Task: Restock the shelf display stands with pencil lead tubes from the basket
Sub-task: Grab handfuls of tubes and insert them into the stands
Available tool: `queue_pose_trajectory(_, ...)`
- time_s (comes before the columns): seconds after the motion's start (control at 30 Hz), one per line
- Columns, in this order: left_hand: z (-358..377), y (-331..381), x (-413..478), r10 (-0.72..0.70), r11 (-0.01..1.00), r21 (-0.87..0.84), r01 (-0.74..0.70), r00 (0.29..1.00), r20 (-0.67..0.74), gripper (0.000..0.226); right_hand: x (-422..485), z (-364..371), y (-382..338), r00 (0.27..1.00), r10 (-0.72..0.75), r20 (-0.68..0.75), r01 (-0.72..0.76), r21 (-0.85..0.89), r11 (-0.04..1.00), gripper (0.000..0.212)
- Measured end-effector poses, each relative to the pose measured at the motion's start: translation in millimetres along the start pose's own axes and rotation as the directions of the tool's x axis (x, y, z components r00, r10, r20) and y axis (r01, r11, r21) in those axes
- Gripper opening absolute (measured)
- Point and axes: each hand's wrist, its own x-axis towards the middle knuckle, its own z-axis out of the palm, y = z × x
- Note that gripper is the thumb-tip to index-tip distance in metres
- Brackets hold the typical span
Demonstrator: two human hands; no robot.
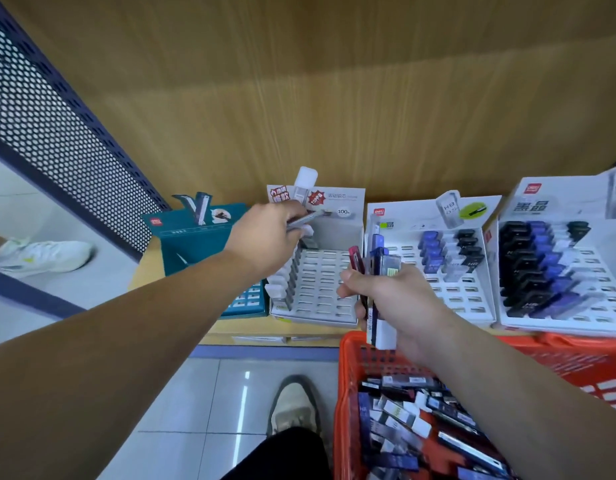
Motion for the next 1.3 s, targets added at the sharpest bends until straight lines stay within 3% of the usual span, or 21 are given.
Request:
queue_pose_trajectory(0.13, 0, 0, 1, 0.064, 0.997, 0.039, -0.065, 0.997, 0.039, 0.010, 3, 2, 1, 1.000, -0.006, -0.004, 0.006, 0.063, 0.998, 0.027)
queue_pose_trajectory(0.27, -1, -6, 1, 0.103, 0.988, 0.113, -0.106, 0.994, 0.036, 0.027, 4, 1, 1, 1.000, 0.012, -0.012, -0.011, 0.096, 0.995, 0.030)
queue_pose_trajectory(0.53, 2, -4, 2, 0.090, 0.984, 0.147, -0.098, 0.994, 0.066, 0.009, 3, 0, 2, 1.000, 0.018, -0.016, -0.016, 0.096, 0.995, 0.028)
queue_pose_trajectory(0.7, 10, 2, 10, 0.085, 0.976, 0.201, -0.081, 0.996, -0.009, 0.021, 4, -3, 2, 1.000, 0.011, -0.018, -0.010, 0.084, 0.996, 0.028)
queue_pose_trajectory(0.9, 12, 4, 4, 0.129, 0.946, 0.288, -0.146, 0.989, 0.077, 0.018, 0, -3, 0, 1.000, -0.003, -0.024, 0.005, 0.049, 0.999, 0.024)
queue_pose_trajectory(1.0, 12, 0, -4, 0.059, 0.990, 0.126, -0.057, 0.998, -0.010, 0.015, -3, -1, -4, 1.000, -0.008, -0.016, 0.008, 0.052, 0.999, 0.025)
queue_pose_trajectory(1.07, 9, 6, -9, -0.072, 0.985, -0.161, 0.064, 0.996, -0.049, 0.009, -3, -1, -7, 1.000, -0.014, -0.020, 0.016, 0.072, 0.997, 0.026)
queue_pose_trajectory(1.17, -3, 22, -23, -0.242, 0.803, -0.533, 0.267, 0.963, 0.118, 0.012, -6, -1, -12, 0.999, -0.036, -0.028, 0.039, 0.088, 0.995, 0.026)
queue_pose_trajectory(1.23, -12, 30, -35, -0.208, 0.700, -0.625, 0.344, 0.936, 0.283, 0.011, -8, 1, -17, 0.996, -0.060, -0.062, 0.066, 0.110, 0.992, 0.022)
queue_pose_trajectory(1.3, -20, 32, -44, -0.144, 0.656, -0.662, 0.363, 0.921, 0.363, 0.016, -10, 0, -22, 0.992, -0.072, -0.101, 0.086, 0.137, 0.987, 0.017)
